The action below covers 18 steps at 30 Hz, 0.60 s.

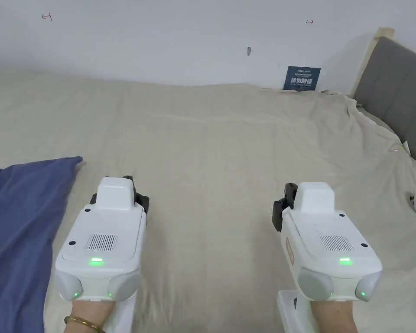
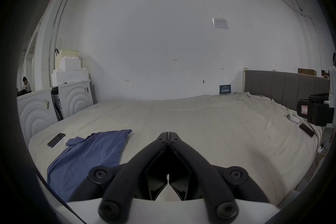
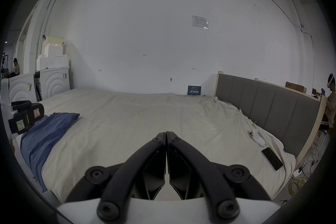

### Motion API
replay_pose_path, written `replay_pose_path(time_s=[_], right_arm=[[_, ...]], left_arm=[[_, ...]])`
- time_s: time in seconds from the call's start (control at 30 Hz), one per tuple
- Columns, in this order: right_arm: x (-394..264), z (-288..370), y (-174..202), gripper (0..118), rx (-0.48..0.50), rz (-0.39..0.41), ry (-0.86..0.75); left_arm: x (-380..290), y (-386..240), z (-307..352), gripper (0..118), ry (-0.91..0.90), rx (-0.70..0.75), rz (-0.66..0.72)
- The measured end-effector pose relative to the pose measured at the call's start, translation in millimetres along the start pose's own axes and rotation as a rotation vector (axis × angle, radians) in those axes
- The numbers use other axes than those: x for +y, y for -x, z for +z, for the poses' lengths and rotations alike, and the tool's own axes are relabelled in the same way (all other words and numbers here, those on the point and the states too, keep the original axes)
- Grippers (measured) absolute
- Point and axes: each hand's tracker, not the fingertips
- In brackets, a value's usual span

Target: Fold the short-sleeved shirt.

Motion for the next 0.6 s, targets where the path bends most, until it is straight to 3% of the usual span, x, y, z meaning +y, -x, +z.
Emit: replay_pose_path(time_s=[0.6], right_arm=[[1.2,0.8,2.8,0,-0.013,0.027,0.011]], left_arm=[[-1.8,-0.9,0.6,0,0.009,-0.004,-0.013]])
